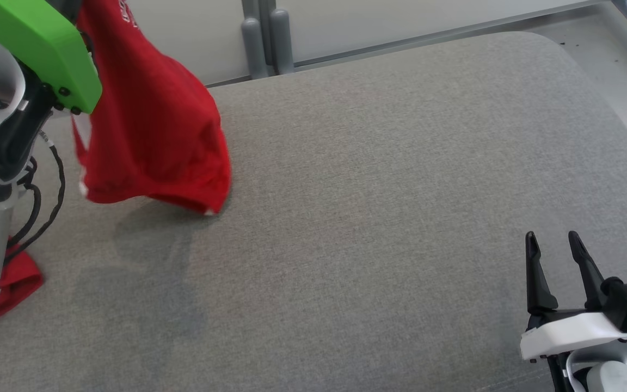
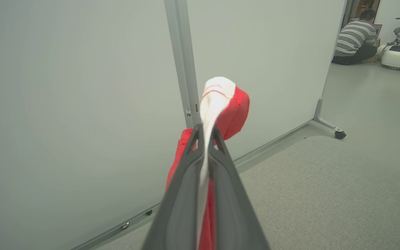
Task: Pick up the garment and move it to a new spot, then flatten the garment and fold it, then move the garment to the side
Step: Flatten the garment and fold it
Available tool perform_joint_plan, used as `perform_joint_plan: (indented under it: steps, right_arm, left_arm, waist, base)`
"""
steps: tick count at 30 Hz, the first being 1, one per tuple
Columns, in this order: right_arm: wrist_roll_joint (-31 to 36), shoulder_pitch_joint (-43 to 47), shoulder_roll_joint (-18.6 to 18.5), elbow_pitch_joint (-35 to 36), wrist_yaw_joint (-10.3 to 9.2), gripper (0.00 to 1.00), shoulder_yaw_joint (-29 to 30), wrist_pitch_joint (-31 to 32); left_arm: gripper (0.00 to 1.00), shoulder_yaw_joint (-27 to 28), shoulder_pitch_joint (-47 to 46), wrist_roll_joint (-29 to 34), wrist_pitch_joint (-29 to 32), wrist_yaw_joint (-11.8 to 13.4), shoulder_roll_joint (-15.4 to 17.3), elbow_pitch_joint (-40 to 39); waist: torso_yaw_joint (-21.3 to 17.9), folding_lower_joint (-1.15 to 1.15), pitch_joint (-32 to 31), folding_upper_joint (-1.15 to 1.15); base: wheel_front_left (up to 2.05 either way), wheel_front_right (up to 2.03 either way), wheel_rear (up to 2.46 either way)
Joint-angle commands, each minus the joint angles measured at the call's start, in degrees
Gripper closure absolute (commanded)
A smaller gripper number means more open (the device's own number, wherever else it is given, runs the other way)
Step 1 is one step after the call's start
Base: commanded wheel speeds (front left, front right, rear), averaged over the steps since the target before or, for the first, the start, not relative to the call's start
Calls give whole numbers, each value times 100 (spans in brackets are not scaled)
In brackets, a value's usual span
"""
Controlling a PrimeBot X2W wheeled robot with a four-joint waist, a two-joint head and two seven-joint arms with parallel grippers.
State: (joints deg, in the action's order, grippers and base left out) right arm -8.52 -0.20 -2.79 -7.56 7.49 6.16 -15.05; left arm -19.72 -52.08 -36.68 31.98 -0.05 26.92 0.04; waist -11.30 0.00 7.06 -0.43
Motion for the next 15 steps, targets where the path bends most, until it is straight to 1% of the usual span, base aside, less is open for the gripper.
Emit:
perform_joint_plan:
  steps: [1,2,4,5,7,10,13,15]
  right_arm:
    - [43,-79,-19,28,0,0,-13,-19]
    - [44,-126,-18,34,0,0,-20,-19]
    - [10,-226,-16,39,0,0,-73,-19]
    - [-21,-268,-16,32,0,0,-108,-19]
    - [-78,-323,-21,23,0,0,-159,-19]
    - [-134,-474,-15,14,0,0,-321,-20]
    - [-194,-579,-18,4,0,0,-439,-19]
    - [-221,-655,-18,-4,0,0,-480,-20]
  left_arm:
    - [100,24,90,-62,19,-11,8,-67]
    - [100,15,126,-83,13,-10,-2,-111]
    - [100,-62,258,-142,-44,28,-171,-156]
    - [100,-166,358,-134,-100,39,-286,-154]
    - [100,-513,537,14,-195,-30,-518,-81]
    - [100,-955,816,60,-441,46,-1065,145]
    - [100,-1297,1009,137,-742,135,-1626,490]
    - [100,-1502,1074,247,-944,196,-1934,781]
  waist:
    - [237,0,-30,43]
    - [279,0,0,43]
    - [337,0,81,43]
    - [359,0,119,43]
    - [402,0,226,43]
    - [350,0,441,43]
    - [192,0,662,43]
    - [60,0,801,43]
  base:
    - [0,0,0]
    - [0,0,0]
    - [0,0,0]
    - [0,0,0]
    - [0,0,0]
    - [0,0,0]
    - [0,0,0]
    - [0,0,0]
